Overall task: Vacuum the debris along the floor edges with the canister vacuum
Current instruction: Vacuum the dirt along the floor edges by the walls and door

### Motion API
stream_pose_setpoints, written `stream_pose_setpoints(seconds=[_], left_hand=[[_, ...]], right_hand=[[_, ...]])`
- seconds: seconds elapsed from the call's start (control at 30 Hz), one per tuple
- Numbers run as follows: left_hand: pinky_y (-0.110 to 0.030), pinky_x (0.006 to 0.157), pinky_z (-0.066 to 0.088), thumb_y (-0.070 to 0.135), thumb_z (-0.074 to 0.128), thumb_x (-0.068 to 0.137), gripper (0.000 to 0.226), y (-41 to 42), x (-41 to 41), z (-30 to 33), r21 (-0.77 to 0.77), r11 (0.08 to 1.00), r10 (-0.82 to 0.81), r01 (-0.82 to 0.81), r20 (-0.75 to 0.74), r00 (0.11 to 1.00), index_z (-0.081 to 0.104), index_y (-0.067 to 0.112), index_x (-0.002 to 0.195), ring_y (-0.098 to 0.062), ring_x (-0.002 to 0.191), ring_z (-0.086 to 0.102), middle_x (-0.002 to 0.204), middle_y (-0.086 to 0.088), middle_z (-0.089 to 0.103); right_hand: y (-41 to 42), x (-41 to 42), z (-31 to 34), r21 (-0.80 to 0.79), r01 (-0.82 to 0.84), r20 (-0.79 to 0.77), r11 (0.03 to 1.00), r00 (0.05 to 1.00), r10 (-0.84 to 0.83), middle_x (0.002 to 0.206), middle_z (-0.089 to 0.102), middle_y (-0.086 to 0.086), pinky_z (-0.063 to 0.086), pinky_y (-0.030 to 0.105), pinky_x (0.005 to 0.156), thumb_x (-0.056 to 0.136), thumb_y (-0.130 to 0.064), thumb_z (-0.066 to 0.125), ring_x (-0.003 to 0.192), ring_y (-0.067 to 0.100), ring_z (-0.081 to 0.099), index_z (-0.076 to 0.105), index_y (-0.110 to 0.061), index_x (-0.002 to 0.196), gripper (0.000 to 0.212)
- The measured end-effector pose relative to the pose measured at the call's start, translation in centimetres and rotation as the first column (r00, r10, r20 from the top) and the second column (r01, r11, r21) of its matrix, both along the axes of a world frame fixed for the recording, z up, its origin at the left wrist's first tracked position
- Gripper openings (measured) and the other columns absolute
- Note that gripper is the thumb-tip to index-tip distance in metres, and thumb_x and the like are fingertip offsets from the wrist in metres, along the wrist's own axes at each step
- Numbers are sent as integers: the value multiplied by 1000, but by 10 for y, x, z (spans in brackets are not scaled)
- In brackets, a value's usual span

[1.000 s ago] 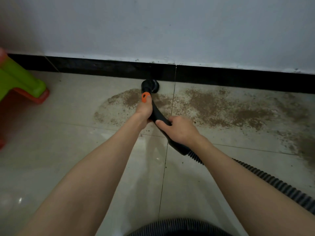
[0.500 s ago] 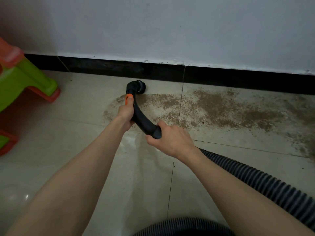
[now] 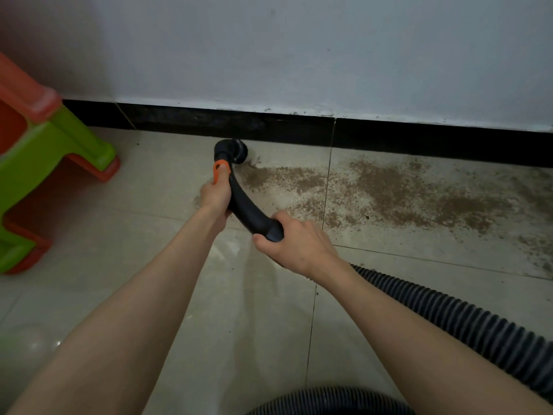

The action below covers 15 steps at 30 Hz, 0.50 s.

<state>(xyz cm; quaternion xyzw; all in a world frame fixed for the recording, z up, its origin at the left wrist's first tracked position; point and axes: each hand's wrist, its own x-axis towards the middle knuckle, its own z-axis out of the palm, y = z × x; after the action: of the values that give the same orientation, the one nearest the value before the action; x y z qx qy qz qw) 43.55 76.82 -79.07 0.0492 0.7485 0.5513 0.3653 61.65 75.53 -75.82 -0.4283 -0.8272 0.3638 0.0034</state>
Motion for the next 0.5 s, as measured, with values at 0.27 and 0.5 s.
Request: stream_pose_setpoints(seconds=[0.27, 0.5], left_hand=[[-34, 81, 49, 46, 46, 96, 57, 0, -2, -6, -68, 997, 28, -28, 1, 1000, 46, 1, 131, -29, 110, 57, 122, -15, 57], [-34, 77, 49, 49, 47, 95, 58, 22, 17, -6, -35, 998, -52, 54, 42, 998, 47, 4, 131, -27, 107, 58, 120, -13, 58]], right_hand=[[1, -3, -9, -99, 0, -42, 995, 999, -4, 89, 62, 1, 49, 34, 69, 89, -57, 52, 82, 22, 61, 53, -24, 114, 41], [18, 15, -14, -70, 54, -39, 996, 998, -57, 88, 63, -1, 53, 37, 74, 87, -57, 53, 82, 22, 61, 53, -25, 108, 39]])
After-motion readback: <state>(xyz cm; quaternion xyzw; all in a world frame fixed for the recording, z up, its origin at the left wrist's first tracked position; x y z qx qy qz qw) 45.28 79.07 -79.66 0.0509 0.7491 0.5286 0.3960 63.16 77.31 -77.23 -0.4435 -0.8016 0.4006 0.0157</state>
